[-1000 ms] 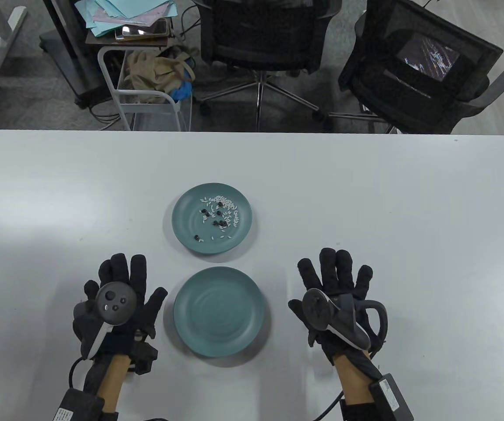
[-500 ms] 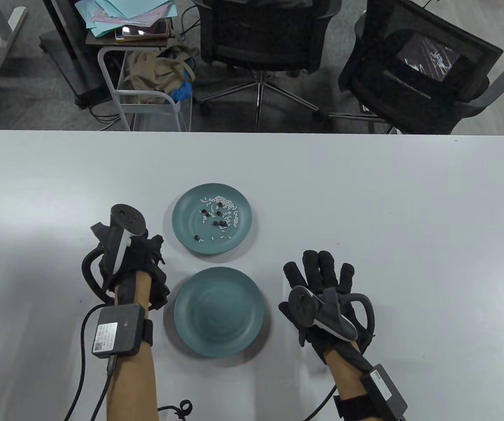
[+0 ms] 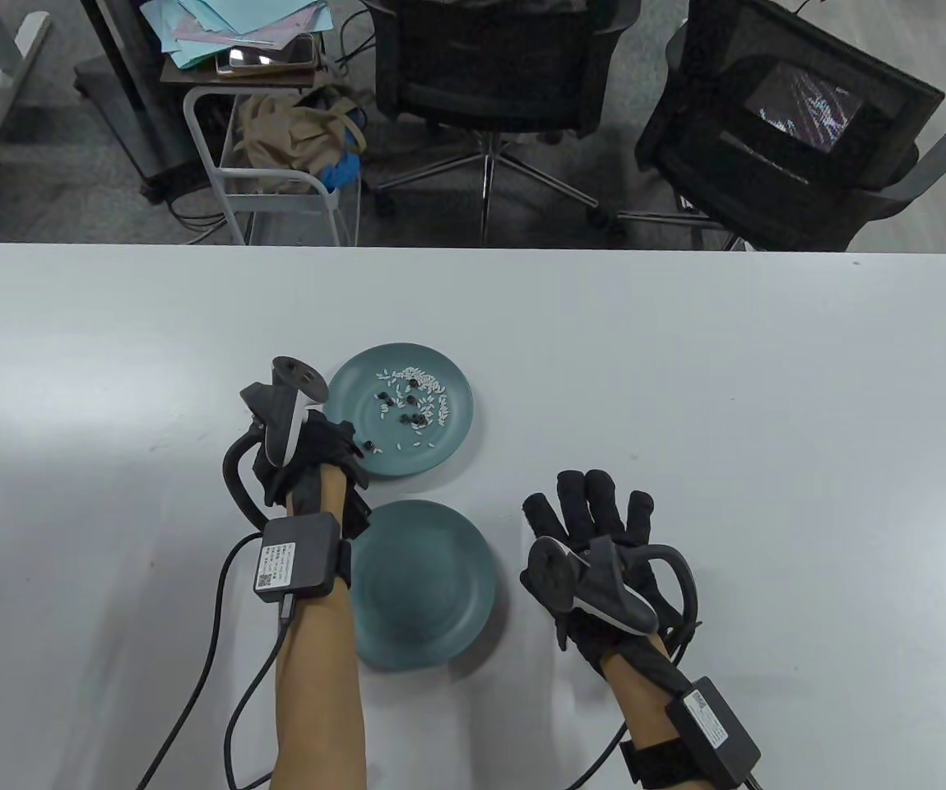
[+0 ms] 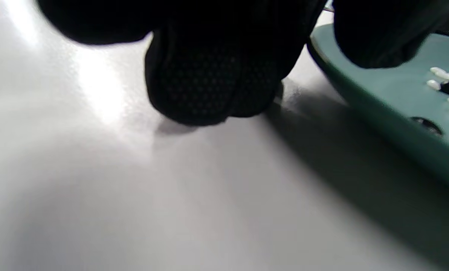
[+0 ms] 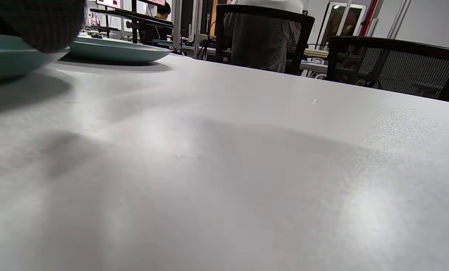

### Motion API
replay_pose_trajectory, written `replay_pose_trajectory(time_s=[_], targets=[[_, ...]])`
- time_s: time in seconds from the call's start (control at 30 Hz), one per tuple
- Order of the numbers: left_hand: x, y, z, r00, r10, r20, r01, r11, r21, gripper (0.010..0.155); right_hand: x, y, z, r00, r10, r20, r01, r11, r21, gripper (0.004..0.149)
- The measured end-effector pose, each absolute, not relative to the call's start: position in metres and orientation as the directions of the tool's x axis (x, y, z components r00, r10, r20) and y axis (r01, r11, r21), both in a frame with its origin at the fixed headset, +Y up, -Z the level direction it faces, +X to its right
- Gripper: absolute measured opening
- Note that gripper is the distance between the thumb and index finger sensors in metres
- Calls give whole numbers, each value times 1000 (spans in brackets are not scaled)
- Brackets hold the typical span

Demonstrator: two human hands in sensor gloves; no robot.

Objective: Pick coffee beans with hand pinch into plate

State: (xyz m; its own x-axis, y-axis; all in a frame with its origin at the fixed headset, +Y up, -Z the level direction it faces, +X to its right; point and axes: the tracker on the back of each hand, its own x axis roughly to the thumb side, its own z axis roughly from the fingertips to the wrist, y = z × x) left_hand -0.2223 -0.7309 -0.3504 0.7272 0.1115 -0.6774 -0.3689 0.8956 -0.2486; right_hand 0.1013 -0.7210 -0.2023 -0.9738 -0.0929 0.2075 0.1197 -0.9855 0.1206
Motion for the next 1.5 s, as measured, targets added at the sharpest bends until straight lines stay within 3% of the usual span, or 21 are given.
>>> replay_pose_trajectory(time_s=[0.23, 0.4, 0.57, 0.83, 1.2, 1.5], targets=[[-228, -734, -355, 695, 141, -705, -418, 877, -236, 53, 107, -724, -205, -978, -84, 190, 114, -981, 154, 77], [-239, -741, -350, 614, 271, -741, -565, 807, -174, 50, 106, -724, -206, -978, -86, 192, 118, -979, 166, 76], [-253, -751, -344, 473, 431, -769, -767, 630, -118, 49, 102, -723, -206, -974, -88, 209, 123, -980, 159, 76], [-261, -764, -334, 283, 605, -745, -930, 363, -59, 53, 103, -723, -207, -974, -74, 213, 111, -979, 169, 76], [-271, -753, -310, 39, 759, -650, -996, 80, 34, 63, 102, -722, -206, -974, -58, 221, 98, -980, 175, 76], [-281, -723, -258, -153, 885, -440, -987, -162, 18, 66, 107, -718, -204, -980, -17, 198, 51, -984, 169, 76]])
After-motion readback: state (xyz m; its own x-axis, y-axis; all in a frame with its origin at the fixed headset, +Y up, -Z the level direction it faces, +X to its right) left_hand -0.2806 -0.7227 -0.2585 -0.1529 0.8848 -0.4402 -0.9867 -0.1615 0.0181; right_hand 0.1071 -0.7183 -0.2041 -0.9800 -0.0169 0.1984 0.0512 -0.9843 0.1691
